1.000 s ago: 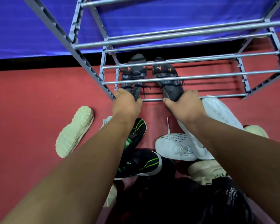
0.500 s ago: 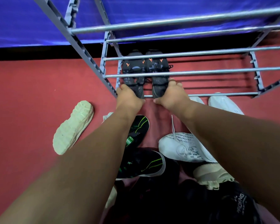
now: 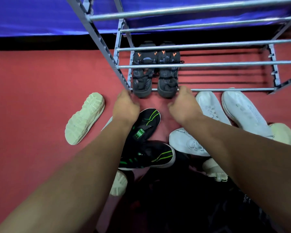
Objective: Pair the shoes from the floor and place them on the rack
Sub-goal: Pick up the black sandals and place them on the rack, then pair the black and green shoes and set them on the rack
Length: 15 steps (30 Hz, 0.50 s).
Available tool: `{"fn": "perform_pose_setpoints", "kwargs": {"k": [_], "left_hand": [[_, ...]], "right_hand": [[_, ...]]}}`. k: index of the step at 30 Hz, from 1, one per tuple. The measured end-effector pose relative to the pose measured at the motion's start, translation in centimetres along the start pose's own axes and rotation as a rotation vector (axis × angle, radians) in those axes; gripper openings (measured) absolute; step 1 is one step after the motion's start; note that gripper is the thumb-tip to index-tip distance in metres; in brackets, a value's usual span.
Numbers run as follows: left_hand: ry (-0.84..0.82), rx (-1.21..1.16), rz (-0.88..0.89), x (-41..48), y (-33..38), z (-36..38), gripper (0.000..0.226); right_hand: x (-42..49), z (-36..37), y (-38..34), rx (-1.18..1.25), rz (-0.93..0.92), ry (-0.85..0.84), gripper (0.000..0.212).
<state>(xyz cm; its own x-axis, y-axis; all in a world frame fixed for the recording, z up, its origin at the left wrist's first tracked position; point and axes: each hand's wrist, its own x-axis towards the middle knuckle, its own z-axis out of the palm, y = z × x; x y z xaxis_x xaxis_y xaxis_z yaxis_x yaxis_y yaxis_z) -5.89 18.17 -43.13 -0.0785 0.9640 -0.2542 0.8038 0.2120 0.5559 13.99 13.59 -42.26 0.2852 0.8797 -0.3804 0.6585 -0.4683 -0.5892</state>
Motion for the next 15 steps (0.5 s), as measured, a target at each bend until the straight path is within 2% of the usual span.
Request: {"fn": "perform_pose_setpoints", "kwargs": {"k": [5,8,10,12,14,15], "left_hand": [[-0.017,0.035,0.126,-4.2,-3.5,-2.7,0.033],[-0.094,0.140,0.141,-6.9,-5.8,-4.1,0.040],[-0.165,0.287,0.140,-8.9,-7.4,-4.4,0.059],[-0.238,0.378,0.088,-10.7,-8.9,-4.6,0.090],[-0.331,0.392,0.044,-11.9,-10.1,-4.6,0.114],[-0.355,0.392,0.045,-12.2,-10.6,-4.5,0.120]], "right_hand": [[-5.4,0.9,0.7,-0.168,-0.174,-0.076,0.047],[-8.8,1.8,1.4,-0.254,-0.362,-0.267,0.054],[-10.7,2.5,2.2,-0.353,-0.466,-0.387,0.069],[-12.2,3.3,3.1,-0.501,-0.524,-0.459,0.086],[-13.0,4.0,3.6,-0.613,-0.545,-0.479,0.096],[-13.1,4.3,3.6,-0.633,-0.543,-0.468,0.095]]}}
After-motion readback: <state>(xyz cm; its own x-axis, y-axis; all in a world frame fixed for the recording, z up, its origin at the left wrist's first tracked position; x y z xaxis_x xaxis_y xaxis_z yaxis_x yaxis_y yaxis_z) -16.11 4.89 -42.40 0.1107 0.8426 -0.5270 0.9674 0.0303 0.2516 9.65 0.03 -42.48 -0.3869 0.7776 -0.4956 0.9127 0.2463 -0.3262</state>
